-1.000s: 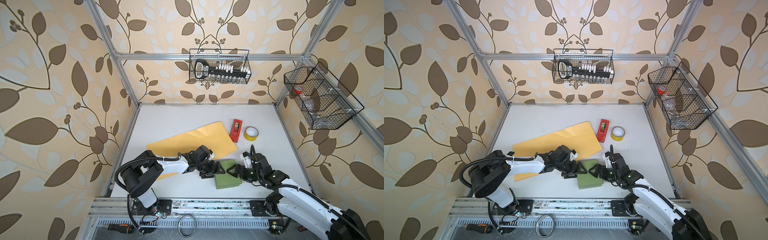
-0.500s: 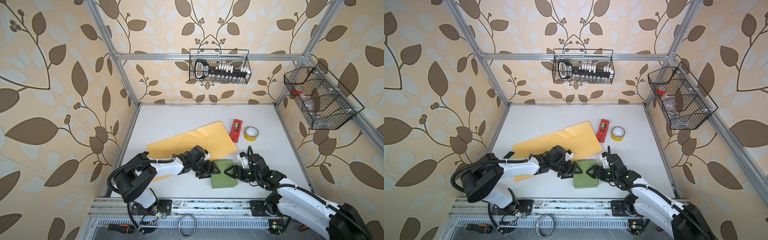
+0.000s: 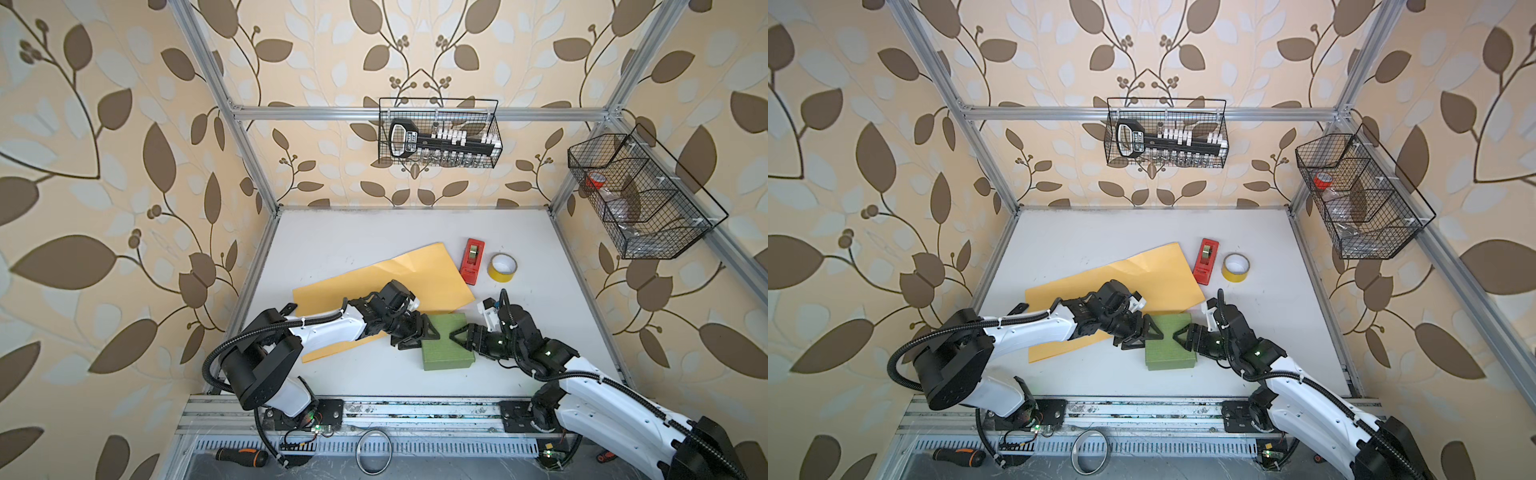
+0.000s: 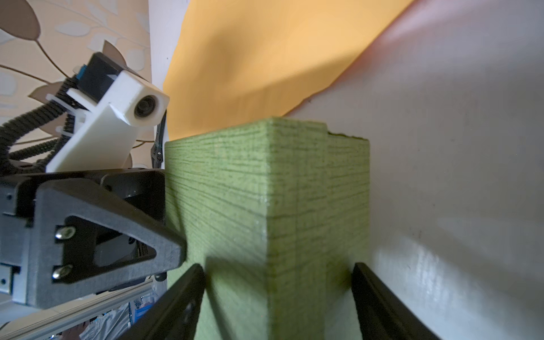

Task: Wrap the gift box in paper
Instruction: 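Grasp the green box from both sides with both grippers, then lift the green box with both grippers and set it onto the yellow paper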

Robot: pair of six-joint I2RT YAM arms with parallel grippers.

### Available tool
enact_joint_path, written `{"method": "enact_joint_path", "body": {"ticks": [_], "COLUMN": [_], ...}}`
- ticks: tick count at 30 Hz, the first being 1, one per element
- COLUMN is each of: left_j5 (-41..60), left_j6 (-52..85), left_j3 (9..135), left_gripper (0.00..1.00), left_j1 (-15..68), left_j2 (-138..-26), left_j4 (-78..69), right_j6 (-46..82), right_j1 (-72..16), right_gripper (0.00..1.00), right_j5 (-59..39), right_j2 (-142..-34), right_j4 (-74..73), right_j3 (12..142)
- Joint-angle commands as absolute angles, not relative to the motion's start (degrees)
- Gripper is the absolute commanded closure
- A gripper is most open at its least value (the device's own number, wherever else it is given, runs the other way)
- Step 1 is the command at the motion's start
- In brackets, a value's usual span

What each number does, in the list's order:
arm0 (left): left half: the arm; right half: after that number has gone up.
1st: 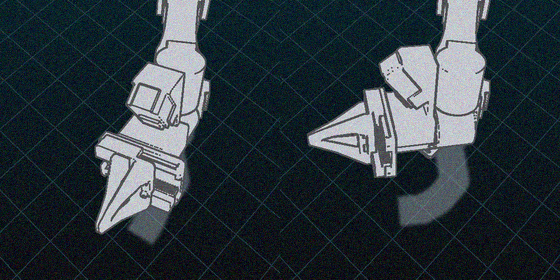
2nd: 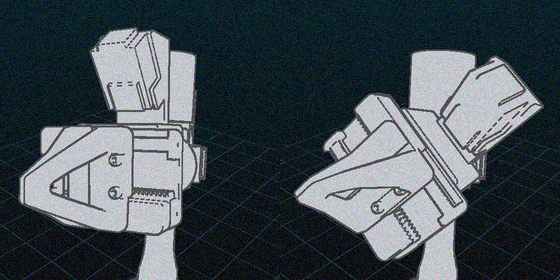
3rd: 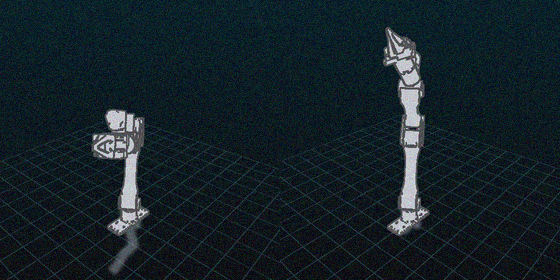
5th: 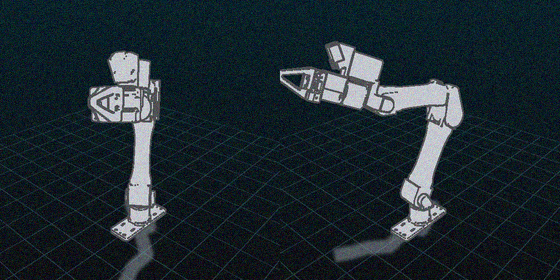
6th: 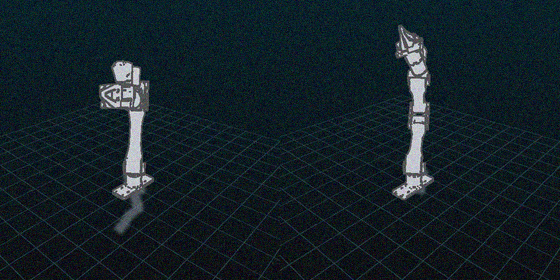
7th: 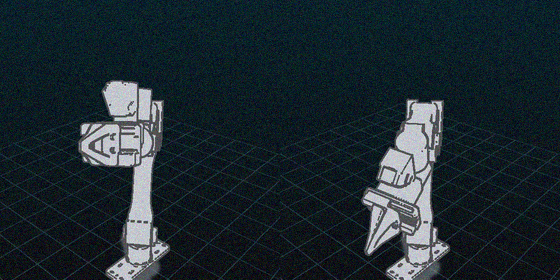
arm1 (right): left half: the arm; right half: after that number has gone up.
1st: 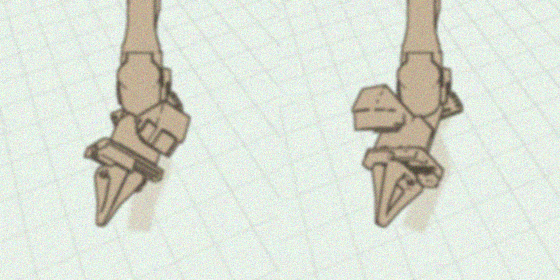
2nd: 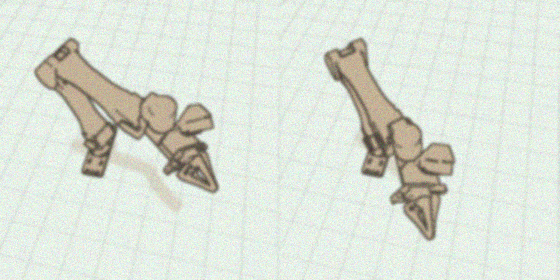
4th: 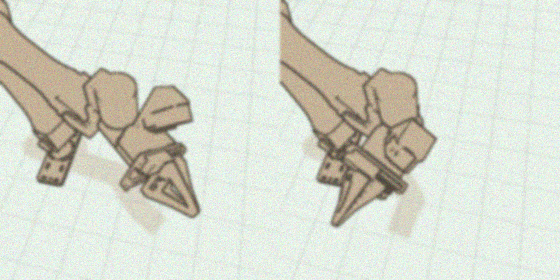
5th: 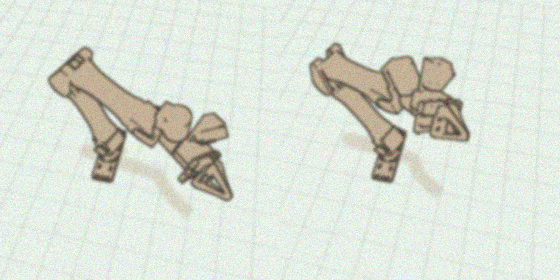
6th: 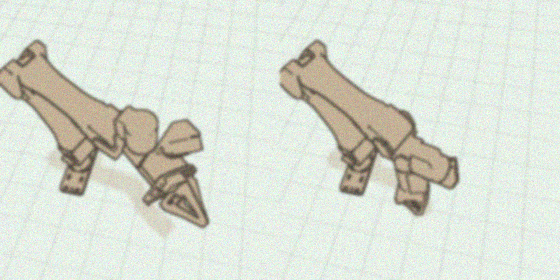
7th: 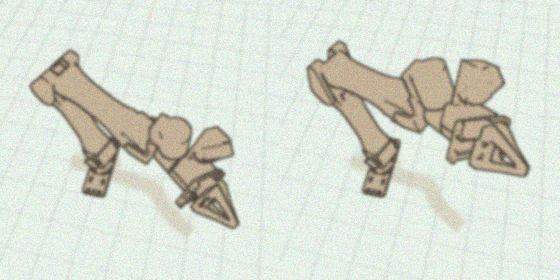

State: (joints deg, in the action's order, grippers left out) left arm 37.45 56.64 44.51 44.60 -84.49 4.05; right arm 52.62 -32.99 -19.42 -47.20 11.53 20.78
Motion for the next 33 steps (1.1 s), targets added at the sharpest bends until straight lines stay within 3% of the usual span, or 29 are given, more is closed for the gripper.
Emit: {"method": "enact_joint_path", "body": {"ticks": [1,10,25,33], "left_j5": [44.6,48.4,50.8,49.4], "left_j6": [53.6,47.3,46.2,48.0], "left_j3": [50.9,54.0,47.7,41.6], "left_gripper": [0.36,0.36,0.38,0.36], "left_j1": [44.1,33.5,13.6,8.5], "left_j2": [-80.0,-78.8,-82.2,-81.9], "left_j4": [-3.4,4.9,1.2,-1.2], "right_j6": [54.2,53.2,52.6,51.2], "right_j1": [-35.2,-36.3,-40.6,-40.9], "right_gripper": [0.23,0.24,0.24,0.21], "right_j5": [-26.7,-23.3,-23.7,-24.0], "right_j2": [-48.3,-62.1,-99.3,-107.8], "right_j4": [3.3,-1.9,-11.6,-11.8], "right_j3": [26.1,35.2,59.6,65.7]}}
